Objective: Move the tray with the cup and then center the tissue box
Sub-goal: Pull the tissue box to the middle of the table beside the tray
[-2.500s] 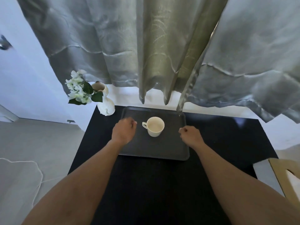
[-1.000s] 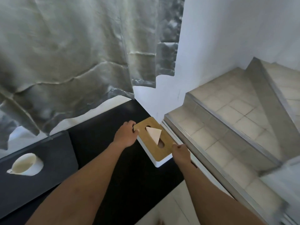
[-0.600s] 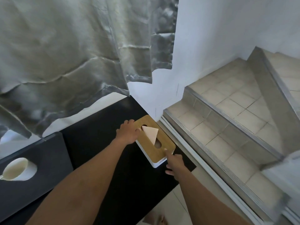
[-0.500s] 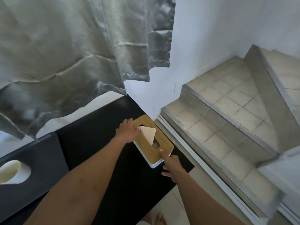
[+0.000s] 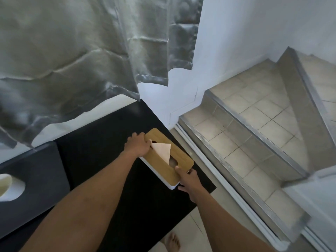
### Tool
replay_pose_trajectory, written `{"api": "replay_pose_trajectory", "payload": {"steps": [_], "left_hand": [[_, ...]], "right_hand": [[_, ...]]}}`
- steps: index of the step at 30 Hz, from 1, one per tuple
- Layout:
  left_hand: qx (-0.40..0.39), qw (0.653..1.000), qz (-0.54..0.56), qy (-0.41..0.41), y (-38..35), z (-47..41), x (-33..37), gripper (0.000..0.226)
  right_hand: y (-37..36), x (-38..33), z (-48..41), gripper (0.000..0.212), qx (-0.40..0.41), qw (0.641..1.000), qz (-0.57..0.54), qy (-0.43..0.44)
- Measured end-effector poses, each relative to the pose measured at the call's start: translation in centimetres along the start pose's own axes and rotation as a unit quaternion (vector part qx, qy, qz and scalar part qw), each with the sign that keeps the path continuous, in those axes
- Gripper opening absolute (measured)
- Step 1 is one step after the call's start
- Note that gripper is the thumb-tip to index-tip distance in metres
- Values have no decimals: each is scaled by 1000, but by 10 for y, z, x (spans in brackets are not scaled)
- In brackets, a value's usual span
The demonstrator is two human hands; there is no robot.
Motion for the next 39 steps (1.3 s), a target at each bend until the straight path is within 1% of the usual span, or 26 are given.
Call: {"api": "replay_pose_trajectory", "payload": {"steps": [6, 9, 12, 16, 20, 24, 27, 30, 34, 39], "left_hand": [[-30, 998, 34, 35, -13, 13, -34, 57], [-32, 995, 78, 59, -18, 22, -45, 53], [-46, 981, 153, 106, -26, 32, -58, 53], [-67, 957, 232, 163, -40, 45, -76, 65], [-62, 953, 238, 175, -45, 52, -87, 66], [-68, 961, 217, 155, -43, 52, -92, 58], [-62, 961, 217, 162, -37, 49, -105, 55], [-52, 956, 231, 173, -28, 45, -120, 54], [-6, 949, 252, 191, -7, 41, -146, 53], [33, 938, 272, 212, 13, 33, -182, 53]], "right_hand": [[11, -15, -1, 70, 48, 996, 43, 55], [7, -21, 2, 63, 47, 995, 50, 68], [-3, -25, 5, 61, 36, 994, 73, 78], [-14, -33, 6, 60, 28, 989, 113, 90], [-24, -40, 7, 62, 21, 984, 149, 96], [-37, -48, 8, 61, 8, 979, 180, 96], [-50, -55, 8, 61, -5, 974, 209, 90], [-71, -72, 5, 56, -15, 966, 237, 104], [-113, -98, 2, 54, -42, 951, 279, 130], [-169, -124, -6, 45, -69, 934, 317, 149]]}}
Point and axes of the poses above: each hand's wrist, its own z-axis away from the middle knuckle, its own y-axis out of the back of the hand, x = y × z, the point moved 10 cm from there along -z, towards the middle knuckle, and after that the axes turned 7 degrees about -z, right-handed, at the moved point
